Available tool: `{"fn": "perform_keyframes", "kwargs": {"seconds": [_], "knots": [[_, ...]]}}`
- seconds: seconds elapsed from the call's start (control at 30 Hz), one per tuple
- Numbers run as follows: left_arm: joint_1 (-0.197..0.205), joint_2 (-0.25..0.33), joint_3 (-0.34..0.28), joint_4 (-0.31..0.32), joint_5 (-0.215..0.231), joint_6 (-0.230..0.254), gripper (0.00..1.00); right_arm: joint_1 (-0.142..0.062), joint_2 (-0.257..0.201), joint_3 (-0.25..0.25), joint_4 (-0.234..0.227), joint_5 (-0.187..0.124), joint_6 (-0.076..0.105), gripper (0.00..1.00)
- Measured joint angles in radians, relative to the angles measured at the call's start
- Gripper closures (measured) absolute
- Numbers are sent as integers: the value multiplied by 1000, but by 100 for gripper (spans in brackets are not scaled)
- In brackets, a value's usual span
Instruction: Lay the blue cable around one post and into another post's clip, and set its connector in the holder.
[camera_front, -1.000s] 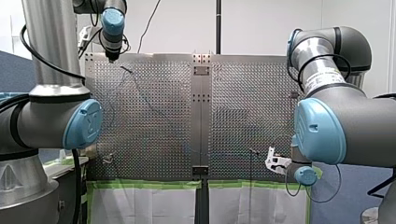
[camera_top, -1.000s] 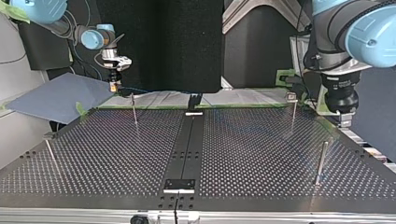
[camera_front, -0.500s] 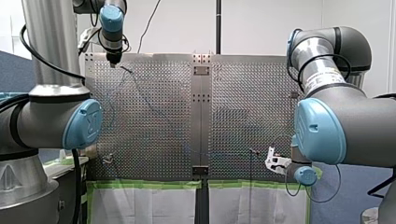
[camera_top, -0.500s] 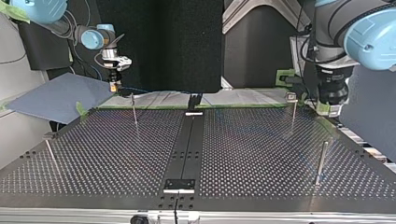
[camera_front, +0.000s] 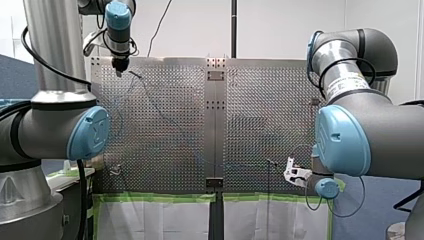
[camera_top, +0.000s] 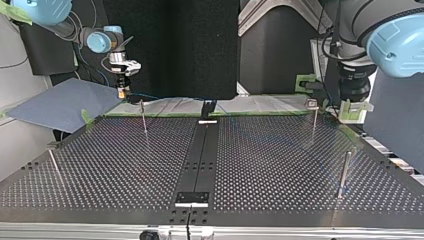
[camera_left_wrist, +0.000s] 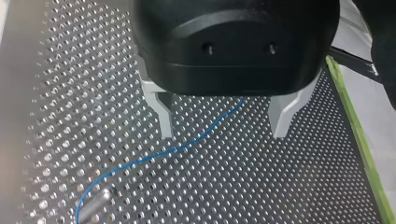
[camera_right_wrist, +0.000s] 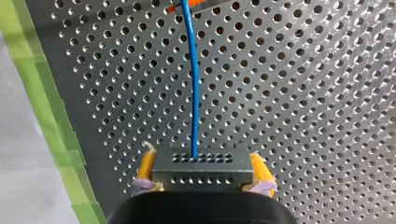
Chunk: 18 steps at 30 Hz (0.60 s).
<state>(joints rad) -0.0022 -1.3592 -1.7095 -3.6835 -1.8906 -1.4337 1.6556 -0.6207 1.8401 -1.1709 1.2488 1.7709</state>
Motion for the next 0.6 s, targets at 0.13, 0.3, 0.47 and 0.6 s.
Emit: {"fn": "perform_keyframes", "kwargs": {"seconds": [0.13,0.3,0.47,0.6], "knots": [[-3,0,0,-4,-34,-10,0,0,0,0,0,0,0,100],[-5,1,0,-4,-71,-17,0,-1,0,0,0,0,0,100],[-9,2,0,-4,-112,-19,0,0,0,0,0,0,-2,100],[-13,3,0,-4,-132,-19,0,0,0,0,0,0,-2,100]]}}
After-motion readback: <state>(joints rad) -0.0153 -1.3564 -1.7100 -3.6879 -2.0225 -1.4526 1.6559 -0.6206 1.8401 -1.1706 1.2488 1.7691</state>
